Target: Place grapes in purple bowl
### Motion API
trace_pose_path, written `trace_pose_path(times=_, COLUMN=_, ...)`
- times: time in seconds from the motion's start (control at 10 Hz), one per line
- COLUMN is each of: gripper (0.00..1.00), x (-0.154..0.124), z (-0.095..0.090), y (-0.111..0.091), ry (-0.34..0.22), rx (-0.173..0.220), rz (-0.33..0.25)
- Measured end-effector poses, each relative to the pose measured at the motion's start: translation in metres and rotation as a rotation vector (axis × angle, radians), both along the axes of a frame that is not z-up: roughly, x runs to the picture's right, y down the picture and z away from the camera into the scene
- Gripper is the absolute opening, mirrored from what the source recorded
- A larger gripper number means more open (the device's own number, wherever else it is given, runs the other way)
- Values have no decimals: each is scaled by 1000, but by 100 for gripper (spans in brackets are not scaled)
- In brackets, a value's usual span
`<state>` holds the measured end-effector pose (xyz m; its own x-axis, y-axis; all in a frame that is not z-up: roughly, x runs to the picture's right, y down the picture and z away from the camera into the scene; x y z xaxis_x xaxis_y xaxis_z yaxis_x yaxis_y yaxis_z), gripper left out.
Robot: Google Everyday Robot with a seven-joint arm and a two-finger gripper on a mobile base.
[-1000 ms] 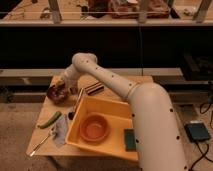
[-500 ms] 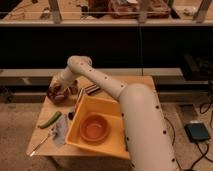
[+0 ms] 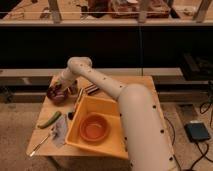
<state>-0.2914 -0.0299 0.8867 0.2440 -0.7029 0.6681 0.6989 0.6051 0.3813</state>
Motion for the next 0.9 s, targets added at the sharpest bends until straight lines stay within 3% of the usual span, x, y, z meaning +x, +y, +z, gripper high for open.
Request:
trace_pose_path(times=0.3, gripper=61, x=-1, z=-2, y=-3, ry=34, rx=29, rz=43)
trace_pose_path(times=0.5, gripper=77, x=-2, z=-3, y=-5, ry=41, rx=36, rz=49)
trace_pose_path(times=0.9, gripper=80, x=1, z=-1, y=-11, ry=24, rx=5, rz=41)
